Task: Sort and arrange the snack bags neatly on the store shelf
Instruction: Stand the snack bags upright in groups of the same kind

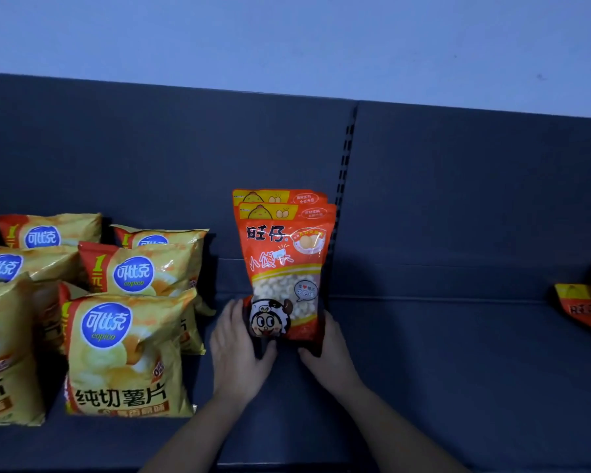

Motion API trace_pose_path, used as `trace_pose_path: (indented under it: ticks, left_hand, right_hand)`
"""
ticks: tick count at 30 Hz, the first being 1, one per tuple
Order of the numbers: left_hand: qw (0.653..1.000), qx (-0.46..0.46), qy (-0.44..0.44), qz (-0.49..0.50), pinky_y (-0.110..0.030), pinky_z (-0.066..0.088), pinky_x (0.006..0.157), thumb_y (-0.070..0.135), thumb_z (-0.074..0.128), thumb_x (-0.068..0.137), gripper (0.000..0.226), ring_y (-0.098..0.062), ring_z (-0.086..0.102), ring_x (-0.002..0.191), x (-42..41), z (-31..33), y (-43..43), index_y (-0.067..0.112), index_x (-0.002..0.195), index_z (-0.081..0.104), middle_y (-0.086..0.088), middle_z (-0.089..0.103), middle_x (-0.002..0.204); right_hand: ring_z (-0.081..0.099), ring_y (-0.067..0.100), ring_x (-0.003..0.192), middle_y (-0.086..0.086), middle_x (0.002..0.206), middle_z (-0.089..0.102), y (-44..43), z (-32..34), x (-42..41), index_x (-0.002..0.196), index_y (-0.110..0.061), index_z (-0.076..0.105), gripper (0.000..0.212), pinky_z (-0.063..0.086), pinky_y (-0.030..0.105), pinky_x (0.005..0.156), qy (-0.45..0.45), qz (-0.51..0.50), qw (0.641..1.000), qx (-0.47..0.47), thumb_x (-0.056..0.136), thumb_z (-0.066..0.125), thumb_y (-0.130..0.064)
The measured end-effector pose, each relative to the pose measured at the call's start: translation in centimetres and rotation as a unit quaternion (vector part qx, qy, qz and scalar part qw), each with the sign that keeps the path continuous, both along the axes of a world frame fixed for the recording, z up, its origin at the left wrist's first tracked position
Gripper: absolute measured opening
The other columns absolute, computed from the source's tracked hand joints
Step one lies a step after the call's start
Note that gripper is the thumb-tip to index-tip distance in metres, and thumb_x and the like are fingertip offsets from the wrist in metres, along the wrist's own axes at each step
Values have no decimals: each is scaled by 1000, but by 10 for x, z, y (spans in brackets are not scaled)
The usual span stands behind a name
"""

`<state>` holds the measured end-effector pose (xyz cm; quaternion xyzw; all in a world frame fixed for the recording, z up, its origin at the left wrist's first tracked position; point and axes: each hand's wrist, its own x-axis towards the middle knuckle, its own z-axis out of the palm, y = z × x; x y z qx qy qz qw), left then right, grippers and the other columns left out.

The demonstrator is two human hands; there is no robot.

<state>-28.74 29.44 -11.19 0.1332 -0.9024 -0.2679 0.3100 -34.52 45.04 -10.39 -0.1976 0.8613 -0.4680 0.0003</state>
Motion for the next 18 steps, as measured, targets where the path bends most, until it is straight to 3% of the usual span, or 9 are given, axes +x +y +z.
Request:
trace_pose_path:
  ticks: [4, 7, 12, 15, 18]
  left_hand:
    - [991, -76, 85, -68, -36, 23, 106, 20, 72, 73, 72, -26, 33, 127, 1, 22, 36, 12, 133, 33, -11, 33, 141]
    - [969, -112, 93, -201, -35, 27, 104, 25, 53, 77, 57, -23, 41, 121, -18, 38, 89, 11, 131, 38, -12, 51, 131]
    - [928, -122, 42, -348, -30, 29, 99, 29, 46, 79, 53, -16, 44, 109, -55, 45, 208, 12, 129, 38, -8, 61, 118]
    - [916, -92, 0, -391, -28, 26, 102, 35, 43, 82, 58, -14, 42, 114, -76, 46, 282, 13, 135, 35, -7, 57, 125]
    - [899, -51, -51, -433, -23, 15, 110, 38, 44, 92, 59, -11, 33, 128, -91, 50, 353, 19, 144, 24, 3, 40, 140]
  right_hand:
    - [33, 6, 123, -4, 128, 36, 41, 9, 5, 142, -13, 28, 63, 22, 10, 98, -20, 13, 997, 70, 88, 61, -13]
    - [36, 6, 120, -5, 126, 37, 91, 21, 4, 139, -12, 34, 53, 21, 6, 97, -19, -4, 995, 94, 91, 57, -13]
    - [44, 19, 123, 5, 131, 46, 222, 41, -9, 135, -10, 42, 49, 33, 22, 104, 15, -138, 979, 151, 88, 58, -11]
    - [42, 22, 126, 6, 133, 46, 314, 53, -16, 135, -10, 43, 49, 32, 26, 104, 13, -236, 954, 187, 89, 58, -14]
    - [45, 26, 123, 10, 130, 49, 403, 58, -23, 131, -7, 47, 48, 37, 34, 103, 7, -338, 921, 195, 85, 62, -14]
